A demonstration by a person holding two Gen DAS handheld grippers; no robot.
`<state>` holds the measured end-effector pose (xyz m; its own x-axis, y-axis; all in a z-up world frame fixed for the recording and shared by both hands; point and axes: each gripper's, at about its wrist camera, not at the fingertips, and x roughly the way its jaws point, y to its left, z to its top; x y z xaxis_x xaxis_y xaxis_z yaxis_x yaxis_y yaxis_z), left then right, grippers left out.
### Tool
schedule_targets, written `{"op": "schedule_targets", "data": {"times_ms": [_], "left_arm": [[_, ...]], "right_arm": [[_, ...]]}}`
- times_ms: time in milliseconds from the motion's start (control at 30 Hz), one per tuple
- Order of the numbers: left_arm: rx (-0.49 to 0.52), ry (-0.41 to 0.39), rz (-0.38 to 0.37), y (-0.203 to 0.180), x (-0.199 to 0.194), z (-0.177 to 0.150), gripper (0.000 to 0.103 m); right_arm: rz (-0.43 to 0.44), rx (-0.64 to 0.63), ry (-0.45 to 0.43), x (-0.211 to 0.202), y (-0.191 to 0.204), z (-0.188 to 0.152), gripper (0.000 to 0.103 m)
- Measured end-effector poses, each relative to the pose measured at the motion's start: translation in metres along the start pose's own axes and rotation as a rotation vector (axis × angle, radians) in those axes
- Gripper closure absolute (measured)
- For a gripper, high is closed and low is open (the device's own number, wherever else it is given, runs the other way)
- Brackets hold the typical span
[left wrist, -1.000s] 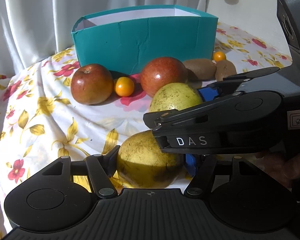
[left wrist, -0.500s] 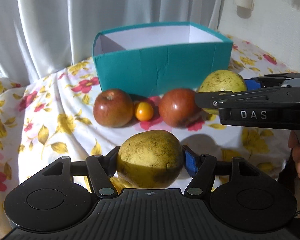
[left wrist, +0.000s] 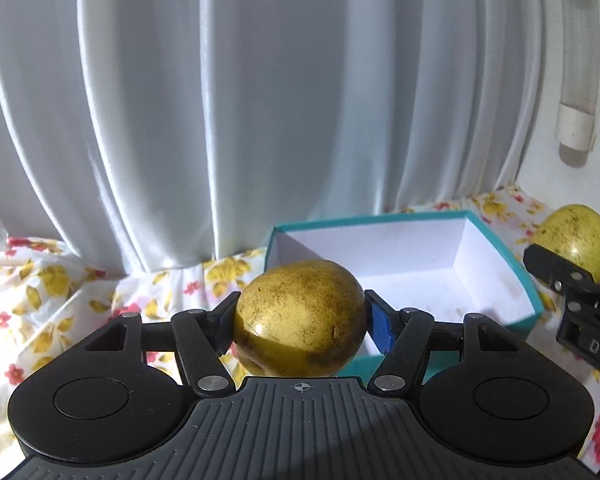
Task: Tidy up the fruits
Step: 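Carry the guava with the left tool into the teal box and release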
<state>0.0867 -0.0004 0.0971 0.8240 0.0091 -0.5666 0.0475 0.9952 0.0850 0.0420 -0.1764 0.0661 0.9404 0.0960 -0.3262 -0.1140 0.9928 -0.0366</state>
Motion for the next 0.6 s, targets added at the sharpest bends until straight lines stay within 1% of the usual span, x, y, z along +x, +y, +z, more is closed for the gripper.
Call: {"op": "schedule_targets", "data": {"times_ms": [100, 133, 233, 333, 400, 500, 600], "left_arm": [[-0.037, -0.007, 0.002, 0.000, 0.007, 0.007, 0.034], [-0.041, -0.004, 0.000, -0.001, 0.009, 0.006, 0.034], [-0.043, 0.043, -0.011, -0.001, 0.024, -0.001, 0.034], [-0.038, 0.072, 0.006, -0.002, 0.036, -0.006, 0.034], [-0.033, 0.082, 0.018, -0.003, 0.042, -0.008, 0.034], [-0.028, 0.104, 0.011, -0.004, 0.053, -0.009, 0.034], [-0.017, 0.118, 0.013, -0.005, 0.061, -0.010, 0.034]], "right_arm": [[-0.020, 0.011, -0.026, 0.011, -0.003, 0.009, 0.042], [-0.029, 0.023, -0.020, 0.015, -0.004, 0.009, 0.042], [-0.014, 0.072, 0.007, 0.024, -0.008, 0.000, 0.042], [-0.003, 0.099, 0.049, 0.035, -0.009, -0.010, 0.042], [-0.006, 0.100, 0.053, 0.039, -0.010, -0.012, 0.042], [-0.028, 0.098, 0.050, 0.046, -0.011, -0.014, 0.042], [-0.030, 0.115, 0.065, 0.054, -0.012, -0.018, 0.042]]}}
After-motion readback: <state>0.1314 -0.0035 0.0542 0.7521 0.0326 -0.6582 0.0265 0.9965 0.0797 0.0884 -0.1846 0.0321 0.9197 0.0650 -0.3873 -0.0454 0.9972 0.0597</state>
